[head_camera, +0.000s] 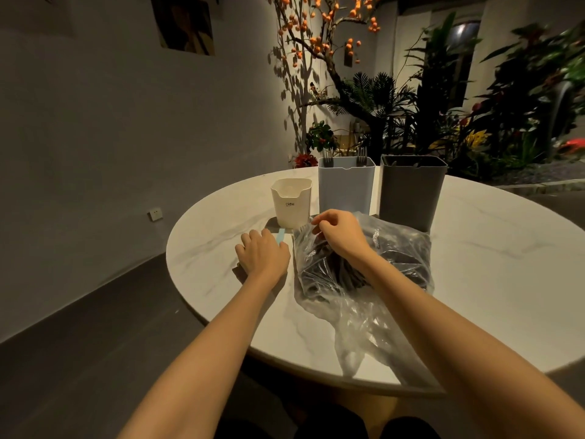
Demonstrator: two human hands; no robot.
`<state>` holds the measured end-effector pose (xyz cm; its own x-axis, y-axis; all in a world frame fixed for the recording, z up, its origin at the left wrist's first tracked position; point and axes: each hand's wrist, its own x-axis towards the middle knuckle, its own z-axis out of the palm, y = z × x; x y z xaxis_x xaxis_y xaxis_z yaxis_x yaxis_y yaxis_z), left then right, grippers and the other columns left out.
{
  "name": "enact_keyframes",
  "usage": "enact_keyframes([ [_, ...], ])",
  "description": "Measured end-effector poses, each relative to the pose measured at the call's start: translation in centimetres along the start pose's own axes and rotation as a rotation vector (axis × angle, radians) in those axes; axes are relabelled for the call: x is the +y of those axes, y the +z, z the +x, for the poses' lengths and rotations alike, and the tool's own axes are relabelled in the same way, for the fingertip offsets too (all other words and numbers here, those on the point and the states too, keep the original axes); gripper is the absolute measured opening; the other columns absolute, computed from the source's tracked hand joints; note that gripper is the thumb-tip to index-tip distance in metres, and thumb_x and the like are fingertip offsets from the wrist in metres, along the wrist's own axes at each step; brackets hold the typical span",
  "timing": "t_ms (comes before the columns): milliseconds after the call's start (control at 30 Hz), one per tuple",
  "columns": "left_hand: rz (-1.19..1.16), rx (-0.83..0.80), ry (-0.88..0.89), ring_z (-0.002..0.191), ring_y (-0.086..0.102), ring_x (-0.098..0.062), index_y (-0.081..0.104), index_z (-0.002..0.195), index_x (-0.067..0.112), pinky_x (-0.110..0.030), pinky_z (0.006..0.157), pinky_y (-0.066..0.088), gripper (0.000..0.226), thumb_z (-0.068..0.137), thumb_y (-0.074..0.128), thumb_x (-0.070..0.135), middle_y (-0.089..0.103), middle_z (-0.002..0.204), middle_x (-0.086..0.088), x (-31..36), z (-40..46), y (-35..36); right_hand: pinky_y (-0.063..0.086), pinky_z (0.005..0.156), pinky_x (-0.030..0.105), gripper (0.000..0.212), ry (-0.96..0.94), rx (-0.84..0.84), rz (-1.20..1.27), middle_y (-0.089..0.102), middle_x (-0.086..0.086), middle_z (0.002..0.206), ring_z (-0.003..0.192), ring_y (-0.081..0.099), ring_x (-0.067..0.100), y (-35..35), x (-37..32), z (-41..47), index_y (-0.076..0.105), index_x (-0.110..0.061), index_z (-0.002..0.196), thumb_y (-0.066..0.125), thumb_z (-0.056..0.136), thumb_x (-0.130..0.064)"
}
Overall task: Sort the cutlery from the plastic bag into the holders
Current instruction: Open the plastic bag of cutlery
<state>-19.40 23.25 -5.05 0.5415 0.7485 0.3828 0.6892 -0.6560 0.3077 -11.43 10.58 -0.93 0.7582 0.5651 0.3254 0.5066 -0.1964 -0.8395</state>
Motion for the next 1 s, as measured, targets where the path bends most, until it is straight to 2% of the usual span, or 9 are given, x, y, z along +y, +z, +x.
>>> enact_keyframes([
  [100, -0.198, 0.06, 0.1, 0.112, 0.046, -0.026, 0.059, 0.109, 0.014, -0.04, 0.094, 0.034, 0.026, 0.1, 0.038, 0.028, 0.059, 0.117, -0.006, 1.2, -0.5, -0.9, 0.05, 0.065, 0.018, 0.029, -0.04, 0.026, 0.166, 0.068, 0.01, 0.084, 0.074, 0.062, 0.017, -0.7, -0.5, -0.6, 0.066, -0.002, 0.102, 0.039, 0.092, 0.003],
  [200, -0.434, 0.058, 0.252, 0.103, 0.052, -0.026, 0.06, 0.1, 0.013, -0.042, 0.092, 0.041, 0.021, 0.1, 0.042, 0.025, 0.064, 0.108, -0.007, 2.9, -1.6, -2.3, 0.053, 0.069, 0.022, 0.028, -0.071, 0.043, 0.239, 0.067, 0.01, 0.084, 0.073, 0.062, 0.015, -1.4, -0.7, -1.3, 0.065, -0.002, 0.1, 0.039, 0.093, 0.005],
  [300, -0.568, 0.039, 0.355, 0.088, 0.055, -0.022, 0.06, 0.098, 0.011, -0.036, 0.075, 0.047, 0.02, 0.1, 0.044, 0.023, 0.065, 0.097, -0.006, 4.6, -3.2, -3.7, 0.054, 0.066, 0.02, 0.027, -0.098, 0.097, 0.22, 0.066, 0.008, 0.084, 0.073, 0.063, 0.014, -2.1, -0.6, -2.1, 0.065, -0.005, 0.097, 0.04, 0.093, 0.005],
  [400, -0.607, 0.025, 0.394, 0.078, 0.053, -0.014, 0.061, 0.096, 0.012, -0.02, 0.057, 0.036, 0.019, 0.1, 0.047, 0.023, 0.063, 0.089, -0.002, 5.8, -4.6, -4.7, 0.047, 0.055, 0.012, 0.028, -0.111, 0.192, 0.226, 0.064, 0.008, 0.077, 0.065, 0.06, 0.01, -3.2, -0.7, -3.2, 0.064, -0.005, 0.092, 0.039, 0.093, 0.006],
  [667, -0.721, -0.012, 0.477, 0.079, 0.055, -0.014, 0.061, 0.081, 0.02, -0.04, 0.078, 0.053, 0.011, 0.091, 0.061, 0.023, 0.061, 0.083, 0.005, 4.7, -7.6, -2.2, 0.041, 0.056, 0.019, 0.021, -0.212, 0.368, -0.022, 0.059, -0.002, 0.07, 0.06, 0.052, 0.008, -5.7, 1.9, -6.9, 0.064, -0.01, 0.082, 0.048, 0.092, -0.002],
  [733, -0.695, 0.026, 0.494, 0.087, 0.051, -0.014, 0.062, 0.082, 0.024, -0.042, 0.083, 0.048, 0.009, 0.088, 0.065, 0.029, 0.058, 0.087, 0.008, 3.9, -8.1, -1.2, 0.046, 0.058, 0.027, 0.019, -0.26, 0.335, -0.151, 0.063, 0.0, 0.074, 0.062, 0.055, 0.011, -6.0, 3.2, -7.8, 0.066, -0.011, 0.081, 0.051, 0.09, -0.004],
  [833, -0.633, -0.017, 0.55, 0.098, 0.042, -0.009, 0.063, 0.093, 0.031, -0.029, 0.088, 0.032, 0.029, 0.078, 0.065, 0.056, 0.052, 0.099, 0.01, 3.2, -8.7, -1.4, 0.053, 0.064, 0.036, 0.017, -0.33, 0.259, -0.313, 0.066, -0.002, 0.08, 0.07, 0.059, 0.015, -6.3, 4.4, -9.2, 0.068, -0.015, 0.081, 0.052, 0.086, -0.015],
  [900, -0.532, -0.053, 0.625, 0.104, 0.036, -0.009, 0.065, 0.103, 0.033, -0.023, 0.085, 0.022, 0.046, 0.071, 0.065, 0.066, 0.047, 0.107, 0.007, 2.9, -8.9, -1.8, 0.051, 0.066, 0.031, 0.023, -0.389, 0.174, -0.379, 0.06, -0.004, 0.087, 0.077, 0.055, 0.013, -6.4, 4.8, -9.9, 0.068, -0.015, 0.085, 0.049, 0.086, -0.028],
  [1000, -0.511, -0.022, 0.64, 0.104, 0.034, -0.01, 0.068, 0.098, 0.029, -0.026, 0.088, 0.024, 0.036, 0.074, 0.074, 0.054, 0.045, 0.106, 0.007, 2.7, -9.0, -1.9, 0.047, 0.073, 0.022, 0.022, -0.459, 0.074, -0.425, 0.053, -0.002, 0.095, 0.087, 0.051, 0.014, -6.6, 5.2, -10.5, 0.067, -0.014, 0.091, 0.059, 0.087, -0.035],
])
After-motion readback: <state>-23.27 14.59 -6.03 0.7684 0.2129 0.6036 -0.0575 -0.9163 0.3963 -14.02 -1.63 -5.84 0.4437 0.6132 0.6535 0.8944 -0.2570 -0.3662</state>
